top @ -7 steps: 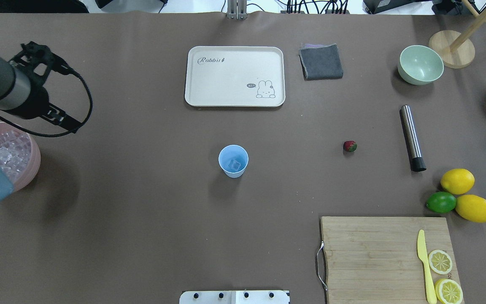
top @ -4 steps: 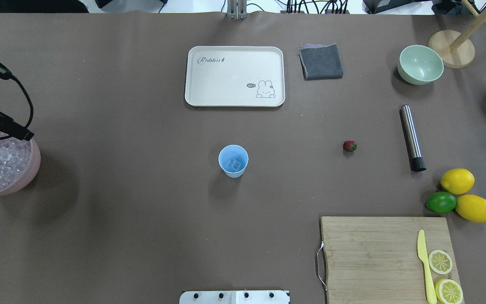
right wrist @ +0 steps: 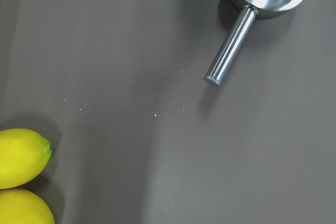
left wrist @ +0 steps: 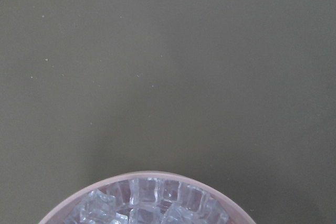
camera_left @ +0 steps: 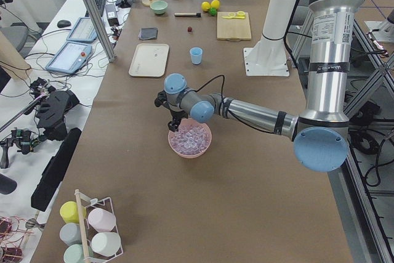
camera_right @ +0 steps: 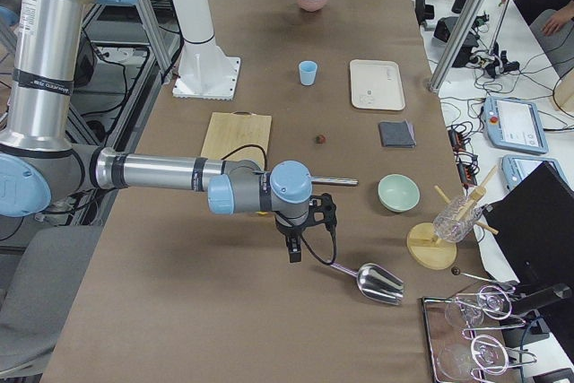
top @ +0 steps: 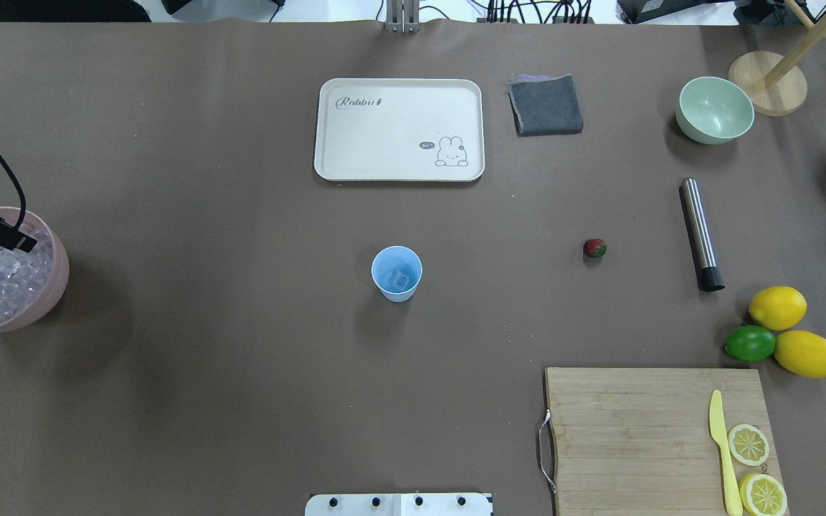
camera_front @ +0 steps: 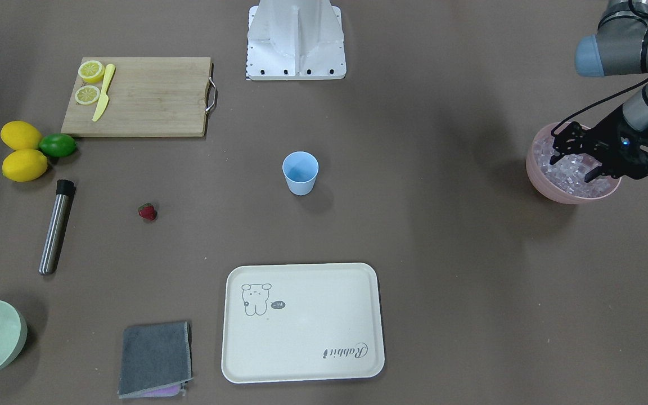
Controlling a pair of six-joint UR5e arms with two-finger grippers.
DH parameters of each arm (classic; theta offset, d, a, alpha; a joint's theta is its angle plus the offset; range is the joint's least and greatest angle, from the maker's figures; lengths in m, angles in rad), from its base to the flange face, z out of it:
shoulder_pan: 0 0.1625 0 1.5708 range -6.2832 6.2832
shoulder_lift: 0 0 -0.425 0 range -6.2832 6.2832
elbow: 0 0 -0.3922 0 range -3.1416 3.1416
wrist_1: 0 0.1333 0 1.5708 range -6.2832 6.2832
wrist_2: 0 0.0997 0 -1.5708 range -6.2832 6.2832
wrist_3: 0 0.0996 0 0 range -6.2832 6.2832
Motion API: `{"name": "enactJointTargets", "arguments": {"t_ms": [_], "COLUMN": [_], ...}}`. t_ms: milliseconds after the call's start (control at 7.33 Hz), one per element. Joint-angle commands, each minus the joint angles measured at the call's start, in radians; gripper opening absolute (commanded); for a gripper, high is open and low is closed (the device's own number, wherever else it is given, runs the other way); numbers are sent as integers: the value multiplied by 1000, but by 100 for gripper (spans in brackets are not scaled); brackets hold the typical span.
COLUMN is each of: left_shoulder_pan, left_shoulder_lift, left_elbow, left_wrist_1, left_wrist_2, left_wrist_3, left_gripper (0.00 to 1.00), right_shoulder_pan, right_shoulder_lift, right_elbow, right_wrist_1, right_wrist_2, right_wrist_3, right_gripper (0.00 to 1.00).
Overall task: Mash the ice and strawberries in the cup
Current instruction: 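Lower the left gripper into the pink bowl and grasp another ice cube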
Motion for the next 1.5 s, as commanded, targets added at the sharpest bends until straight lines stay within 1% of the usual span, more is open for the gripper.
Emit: {"name": "enactJointTargets", "arguments": {"t_ms": [0, 682, 1091, 1364], "left_shoulder_pan": [-13, -15, -10, -9], "left_shoulder_lift": [16, 22, 24, 25], "left_elbow": [18, 46, 55, 63], "left_wrist_1": [-7, -7, -7, -7], "left_wrist_2": [-35, -34, -33, -33], "left_wrist_3": [2, -42, -45, -47], "left_gripper": [76, 75, 71, 71], "right_shoulder_pan": [0, 0, 0, 0], "right_shoulder_lift": [-2, -8, -6, -6], "right_elbow": [1, 0, 1, 1], "right_wrist_1": [0, 0, 0, 1], "right_wrist_2": [0, 2, 2, 20], "right_wrist_3": [0, 0, 0, 0], "right_gripper": [100, 100, 100, 100]}}
